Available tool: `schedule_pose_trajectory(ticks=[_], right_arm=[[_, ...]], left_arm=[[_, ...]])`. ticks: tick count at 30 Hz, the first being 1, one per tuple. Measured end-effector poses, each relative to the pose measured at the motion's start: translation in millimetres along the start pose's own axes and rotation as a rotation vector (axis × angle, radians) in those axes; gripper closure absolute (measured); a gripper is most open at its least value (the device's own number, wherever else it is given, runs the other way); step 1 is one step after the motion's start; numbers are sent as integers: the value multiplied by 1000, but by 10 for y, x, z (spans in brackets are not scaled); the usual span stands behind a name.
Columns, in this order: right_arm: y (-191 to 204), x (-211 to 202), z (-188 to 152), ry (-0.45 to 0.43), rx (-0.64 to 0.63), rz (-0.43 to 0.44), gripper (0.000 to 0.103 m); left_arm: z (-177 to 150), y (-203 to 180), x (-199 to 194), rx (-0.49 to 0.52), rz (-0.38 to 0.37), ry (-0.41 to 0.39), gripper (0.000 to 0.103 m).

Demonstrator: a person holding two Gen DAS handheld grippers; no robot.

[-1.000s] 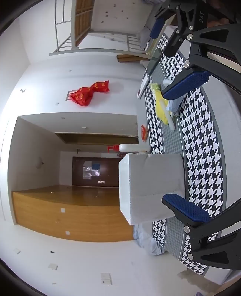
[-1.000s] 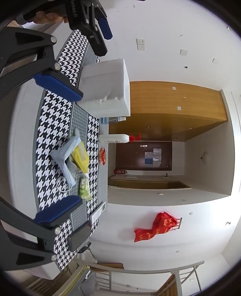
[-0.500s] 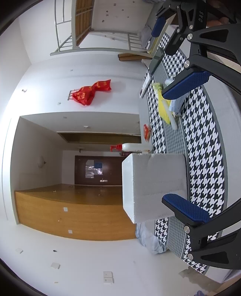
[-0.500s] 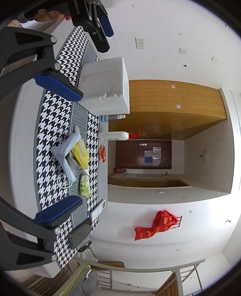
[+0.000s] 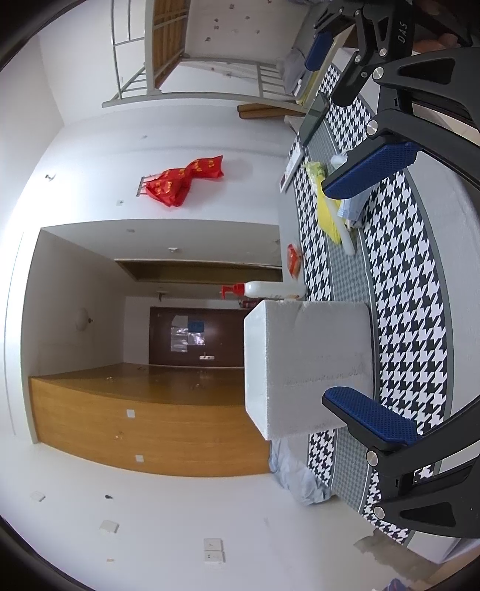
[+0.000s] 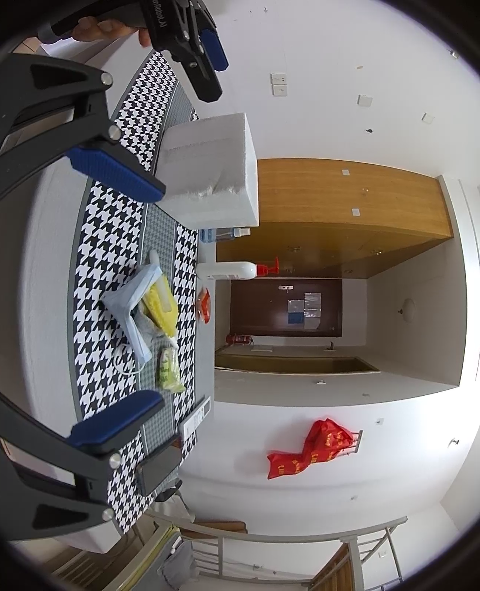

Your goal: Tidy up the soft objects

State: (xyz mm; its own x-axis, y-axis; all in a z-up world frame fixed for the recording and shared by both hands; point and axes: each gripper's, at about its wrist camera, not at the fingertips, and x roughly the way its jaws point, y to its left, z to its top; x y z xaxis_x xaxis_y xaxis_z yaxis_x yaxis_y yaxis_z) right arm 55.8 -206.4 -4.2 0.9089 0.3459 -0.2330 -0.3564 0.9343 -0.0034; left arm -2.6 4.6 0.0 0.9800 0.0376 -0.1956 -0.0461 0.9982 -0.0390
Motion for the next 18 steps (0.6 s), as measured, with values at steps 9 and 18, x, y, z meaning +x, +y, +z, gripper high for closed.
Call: schedule_pose_trajectory(ticks=[9,18], right_arm=[[16,-2,-5,-3,-6,-1,0],[36,14,-19,1,-8,4,0]], left_arm=[[-19,15,8,-9,-3,9,1],[-24,19,28,-7,4,17,1]])
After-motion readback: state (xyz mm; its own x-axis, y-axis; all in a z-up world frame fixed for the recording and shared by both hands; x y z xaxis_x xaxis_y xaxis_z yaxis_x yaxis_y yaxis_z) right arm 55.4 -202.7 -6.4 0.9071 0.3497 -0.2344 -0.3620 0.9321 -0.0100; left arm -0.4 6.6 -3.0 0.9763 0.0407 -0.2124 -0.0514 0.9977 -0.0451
